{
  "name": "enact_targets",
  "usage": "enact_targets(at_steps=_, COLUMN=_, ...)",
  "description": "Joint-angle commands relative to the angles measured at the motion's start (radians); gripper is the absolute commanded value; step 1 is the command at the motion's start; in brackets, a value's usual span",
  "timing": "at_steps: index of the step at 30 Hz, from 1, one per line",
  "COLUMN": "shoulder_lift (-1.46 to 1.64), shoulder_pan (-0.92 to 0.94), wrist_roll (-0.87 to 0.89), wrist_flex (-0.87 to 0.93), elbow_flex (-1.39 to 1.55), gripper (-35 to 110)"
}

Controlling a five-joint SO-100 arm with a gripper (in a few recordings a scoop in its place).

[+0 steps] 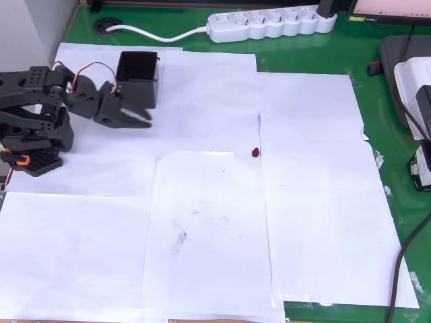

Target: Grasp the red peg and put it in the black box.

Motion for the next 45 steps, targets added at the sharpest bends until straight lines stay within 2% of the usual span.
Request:
enact_targets(at_steps=1, shoulder_lift=0.112, shoulder_pan=0.0, wrist_roll=0.002, wrist_flex=-0.164, elbow_flex=0.029, gripper=0)
enact_targets(at_steps=4, shoulder_lift=0.215, shoulder_pan=0.002, wrist_roll=0.002, wrist_flex=-0.403, elbow_flex=-0.04, gripper=0)
enact_targets(at_steps=8, shoulder_lift=0.31, shoulder_pan=-0.003, wrist_roll=0.011, wrist_flex=-0.522, elbow_flex=-0.044, gripper=0)
enact_targets(at_steps=13, shoulder_lift=0.568, shoulder_pan=-0.011, wrist_roll=0.006, wrist_flex=-0.773, elbow_flex=-0.017, gripper=0)
enact_targets(at_steps=27, shoulder_lift=1.267, shoulder_pan=-0.023, wrist_roll=0.061, wrist_flex=-1.154, elbow_flex=0.336, gripper=0)
enact_targets(at_steps=36, shoulder_lift=1.626, shoulder_pan=0.028, wrist_roll=0.0, wrist_flex=-1.172, elbow_flex=0.733, gripper=0)
enact_targets(at_steps=45, shoulder_lift=1.741, shoulder_pan=0.044, wrist_roll=-0.017, wrist_flex=-1.167, elbow_flex=0.882, gripper=4)
